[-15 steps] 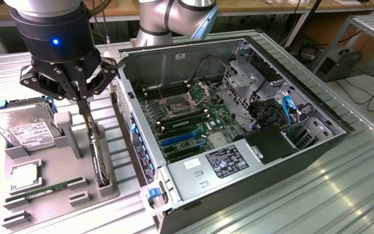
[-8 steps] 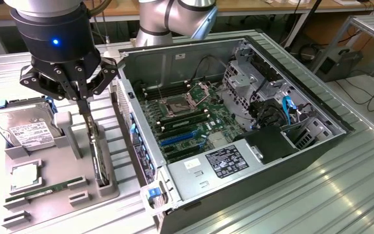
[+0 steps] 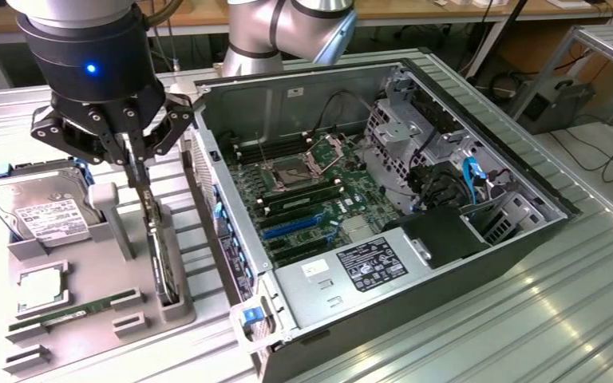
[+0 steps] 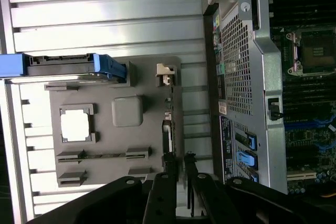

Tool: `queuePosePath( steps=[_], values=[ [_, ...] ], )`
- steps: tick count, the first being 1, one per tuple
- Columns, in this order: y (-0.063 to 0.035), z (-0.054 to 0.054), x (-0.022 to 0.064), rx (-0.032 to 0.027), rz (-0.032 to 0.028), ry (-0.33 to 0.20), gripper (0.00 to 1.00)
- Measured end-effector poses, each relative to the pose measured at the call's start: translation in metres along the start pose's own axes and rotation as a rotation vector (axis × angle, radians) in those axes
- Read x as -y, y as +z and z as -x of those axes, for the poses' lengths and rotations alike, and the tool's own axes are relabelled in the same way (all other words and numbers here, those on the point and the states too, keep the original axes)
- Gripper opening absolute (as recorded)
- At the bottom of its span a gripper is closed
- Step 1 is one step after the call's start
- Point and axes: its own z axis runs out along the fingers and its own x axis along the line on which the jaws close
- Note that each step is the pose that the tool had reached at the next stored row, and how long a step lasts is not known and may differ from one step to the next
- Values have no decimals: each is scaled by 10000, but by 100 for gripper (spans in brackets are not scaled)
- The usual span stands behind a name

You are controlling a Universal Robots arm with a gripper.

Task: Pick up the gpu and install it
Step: 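Pick up the gpu and move the gpu toward the slot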

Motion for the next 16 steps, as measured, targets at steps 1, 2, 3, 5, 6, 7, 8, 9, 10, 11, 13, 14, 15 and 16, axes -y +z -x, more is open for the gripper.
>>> queuePosePath(
  steps=[1, 2, 3, 5, 6, 7, 8, 9, 10, 11, 13, 14, 15, 16],
  values=[
    [0, 0, 0, 0, 0, 0, 24],
    [0, 0, 0, -1, 0, 0, 29],
    [0, 0, 0, 0, 0, -1, 36],
    [0, 0, 0, 0, 0, 0, 42],
    [0, 0, 0, 0, 0, 0, 48],
    [6, 0, 0, 4, 0, 0, 48],
    [30, -1, 1, 8, 1, -1, 48],
    [55, -1, 1, 7, 1, -1, 48],
    [73, -2, 1, 7, 0, 0, 48],
    [96, -3, 2, 7, 1, 0, 48],
    [158, -7, 3, 7, 1, 0, 48],
    [188, -11, 4, 7, 0, 0, 48],
    [217, -16, 4, 7, 0, 0, 48],
    [250, -21, 5, 7, 1, 0, 48]
  ],
)
